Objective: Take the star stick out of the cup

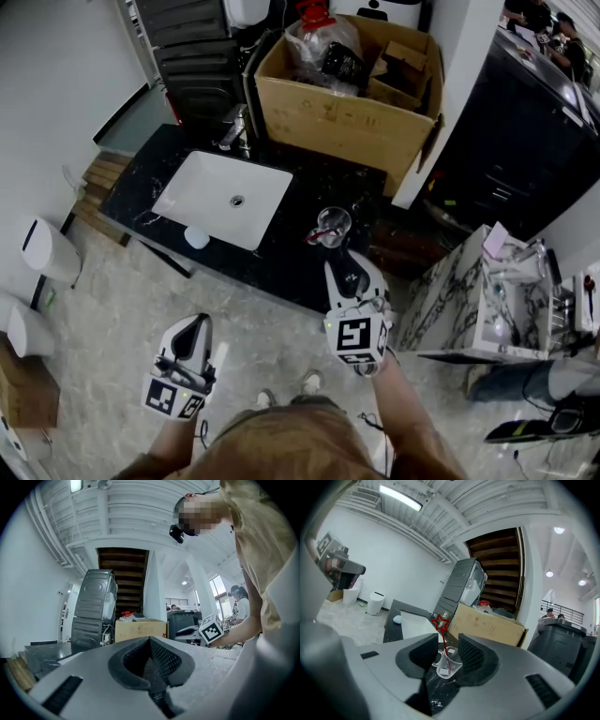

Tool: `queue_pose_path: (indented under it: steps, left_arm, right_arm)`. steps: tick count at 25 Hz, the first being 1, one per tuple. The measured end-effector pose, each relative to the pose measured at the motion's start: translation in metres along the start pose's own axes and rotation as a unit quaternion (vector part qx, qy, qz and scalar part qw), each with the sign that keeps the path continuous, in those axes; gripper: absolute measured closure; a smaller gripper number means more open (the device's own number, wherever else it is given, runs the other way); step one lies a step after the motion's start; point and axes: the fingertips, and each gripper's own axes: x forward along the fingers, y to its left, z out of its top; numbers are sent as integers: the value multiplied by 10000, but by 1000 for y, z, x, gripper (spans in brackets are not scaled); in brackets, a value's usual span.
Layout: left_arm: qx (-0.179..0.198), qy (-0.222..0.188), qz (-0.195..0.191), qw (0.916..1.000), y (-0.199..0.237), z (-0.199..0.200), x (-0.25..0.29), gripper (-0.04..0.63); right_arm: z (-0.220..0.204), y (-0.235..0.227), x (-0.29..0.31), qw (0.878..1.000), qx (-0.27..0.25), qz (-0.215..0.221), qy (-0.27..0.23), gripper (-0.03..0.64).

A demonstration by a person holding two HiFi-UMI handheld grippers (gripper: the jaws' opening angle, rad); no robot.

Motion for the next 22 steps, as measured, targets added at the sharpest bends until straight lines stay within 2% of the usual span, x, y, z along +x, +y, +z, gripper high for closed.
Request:
queue_pose_path:
  steps: [22]
  left_arm:
    - [-7,-1,88,10000,-1,-3,1,594]
  right_arm:
    - [-25,-4,23,9998,-130,-44,171,472]
